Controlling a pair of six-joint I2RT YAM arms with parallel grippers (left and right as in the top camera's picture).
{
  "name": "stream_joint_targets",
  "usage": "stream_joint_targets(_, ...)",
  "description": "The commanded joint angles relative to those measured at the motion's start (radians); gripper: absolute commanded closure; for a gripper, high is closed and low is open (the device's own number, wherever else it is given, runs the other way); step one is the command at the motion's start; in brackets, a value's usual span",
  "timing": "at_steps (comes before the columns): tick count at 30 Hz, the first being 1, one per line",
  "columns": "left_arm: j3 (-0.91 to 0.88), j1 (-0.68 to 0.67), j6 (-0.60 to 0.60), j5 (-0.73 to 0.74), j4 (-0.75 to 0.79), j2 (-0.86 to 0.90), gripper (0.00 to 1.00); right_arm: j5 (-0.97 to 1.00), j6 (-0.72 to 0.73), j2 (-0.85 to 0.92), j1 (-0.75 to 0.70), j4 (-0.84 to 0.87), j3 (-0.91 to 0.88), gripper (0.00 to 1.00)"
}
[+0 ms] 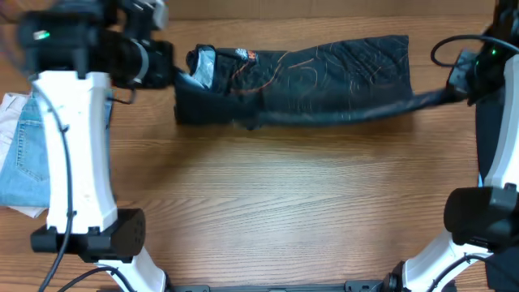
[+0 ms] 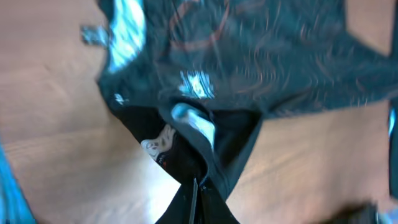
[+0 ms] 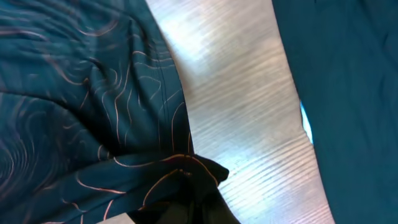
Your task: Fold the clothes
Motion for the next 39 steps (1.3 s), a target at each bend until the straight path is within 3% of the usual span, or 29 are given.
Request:
stream_joint_targets(1, -0.128, -0.061, 0.046, -0.023, 0.001, 0.006, 0.96, 0.021, 0.011, -0.001, -0.03, 0.031, -0.085, 0.96)
stream_joint_targets(11, -0.513, -0.28, 0.045, -0.013, 0.095, 0.006, 0.96, 0.029, 0.014, -0.001, -0.095, 0.084, -0.15, 0.96)
stream_joint_targets(15, -0.613, -0.353, 0.056, 0.032, 0.115, 0.006, 0.96, 0.029, 0.014, -0.001, -0.098, 0.1, -0.15, 0.96)
stream_joint_targets(18, -0.646, -0.407, 0.056, -0.013, 0.109, 0.006, 0.96, 0.029, 0.014, -0.001, -0.098, 0.105, -0.15, 0.96)
stream_joint_targets(20, -0.645, -0.417, 0.0, -0.085, 0.109, 0.006, 0.8, 0.029, 0.014, -0.001, -0.098, 0.108, -0.15, 0.96)
stream_joint_targets(26, -0.645, -0.386, -0.201, -0.285, 0.136, -0.004, 0.72, 0.029, 0.014, -0.001, -0.098, 0.111, -0.15, 0.96)
stream_joint_targets(30, -0.647, -0.325, -0.293, -0.313, 0.182, -0.003, 0.51, 0.024, 0.014, -0.001, -0.098, 0.111, -0.15, 0.96)
stream_joint_targets(39, -0.792, -0.278, -0.37, -0.174, 0.335, -0.003, 0.45, 0.018, 0.014, -0.001, -0.098, 0.112, -0.15, 0.96)
